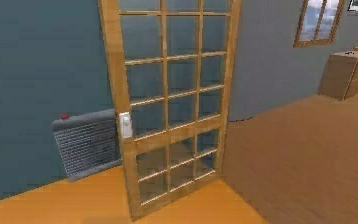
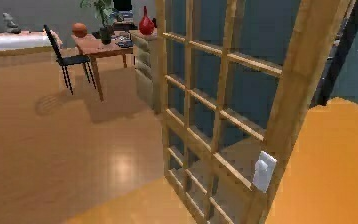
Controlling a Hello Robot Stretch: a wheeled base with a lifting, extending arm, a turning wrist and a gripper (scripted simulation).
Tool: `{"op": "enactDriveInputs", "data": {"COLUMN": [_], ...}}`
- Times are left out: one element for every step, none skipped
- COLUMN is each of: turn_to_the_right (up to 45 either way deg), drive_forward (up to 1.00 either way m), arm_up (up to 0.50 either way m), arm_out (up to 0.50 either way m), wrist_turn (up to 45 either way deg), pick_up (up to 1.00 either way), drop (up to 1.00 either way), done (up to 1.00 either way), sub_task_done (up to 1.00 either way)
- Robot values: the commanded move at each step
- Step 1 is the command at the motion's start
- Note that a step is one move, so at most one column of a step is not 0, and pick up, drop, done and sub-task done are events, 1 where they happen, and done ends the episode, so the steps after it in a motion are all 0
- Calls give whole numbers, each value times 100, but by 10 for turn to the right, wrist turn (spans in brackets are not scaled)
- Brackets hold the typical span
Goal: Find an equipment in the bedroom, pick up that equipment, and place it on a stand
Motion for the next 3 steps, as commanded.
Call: {"op": "enactDriveInputs", "data": {"turn_to_the_right": [450, 30, 0], "drive_forward": [0, 0, 100], "arm_up": [0, 0, 0], "arm_out": [0, 0, 0], "wrist_turn": [0, 0, 0], "pick_up": [0, 0, 0], "drop": [0, 0, 0], "done": [0, 0, 0], "sub_task_done": [0, 0, 0]}}
